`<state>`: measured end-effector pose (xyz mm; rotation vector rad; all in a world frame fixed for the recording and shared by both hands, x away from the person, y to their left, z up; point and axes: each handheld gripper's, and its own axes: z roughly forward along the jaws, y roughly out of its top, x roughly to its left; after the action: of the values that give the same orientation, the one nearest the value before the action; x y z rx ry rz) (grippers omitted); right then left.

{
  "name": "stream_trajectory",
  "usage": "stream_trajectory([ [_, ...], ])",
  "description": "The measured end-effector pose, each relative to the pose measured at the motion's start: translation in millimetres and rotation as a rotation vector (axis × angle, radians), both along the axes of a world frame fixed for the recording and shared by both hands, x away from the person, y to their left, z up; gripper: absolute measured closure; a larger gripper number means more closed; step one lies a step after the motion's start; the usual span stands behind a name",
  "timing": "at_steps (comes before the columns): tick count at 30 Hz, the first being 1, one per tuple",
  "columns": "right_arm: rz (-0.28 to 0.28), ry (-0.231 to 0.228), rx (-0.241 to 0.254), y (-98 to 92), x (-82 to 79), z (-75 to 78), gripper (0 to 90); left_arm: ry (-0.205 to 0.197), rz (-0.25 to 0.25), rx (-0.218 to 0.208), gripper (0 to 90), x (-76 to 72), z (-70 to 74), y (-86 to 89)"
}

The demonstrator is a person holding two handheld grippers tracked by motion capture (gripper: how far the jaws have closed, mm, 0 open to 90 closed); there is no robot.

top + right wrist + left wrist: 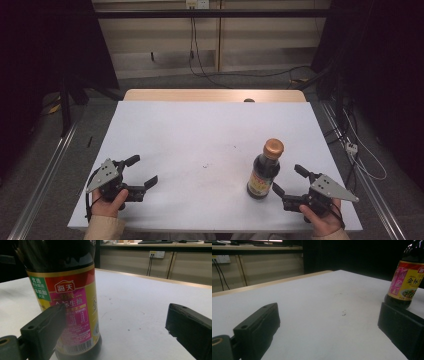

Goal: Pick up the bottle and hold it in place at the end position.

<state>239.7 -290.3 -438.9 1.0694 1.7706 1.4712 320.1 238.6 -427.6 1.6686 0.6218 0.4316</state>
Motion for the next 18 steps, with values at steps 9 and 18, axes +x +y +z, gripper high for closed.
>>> stream_trajectory([
  [9,0.018,0.008,0.006,0.2,-0.1,-0.2,2.9,0.008,-0.002,0.004,4.0,0.4,-0.7,-0.9],
  [18,0.068,0.024,0.013,4.8,0.2,-0.4,3.5,0.013,0.000,0.001,4.0,1.2,-1.6,-1.0],
])
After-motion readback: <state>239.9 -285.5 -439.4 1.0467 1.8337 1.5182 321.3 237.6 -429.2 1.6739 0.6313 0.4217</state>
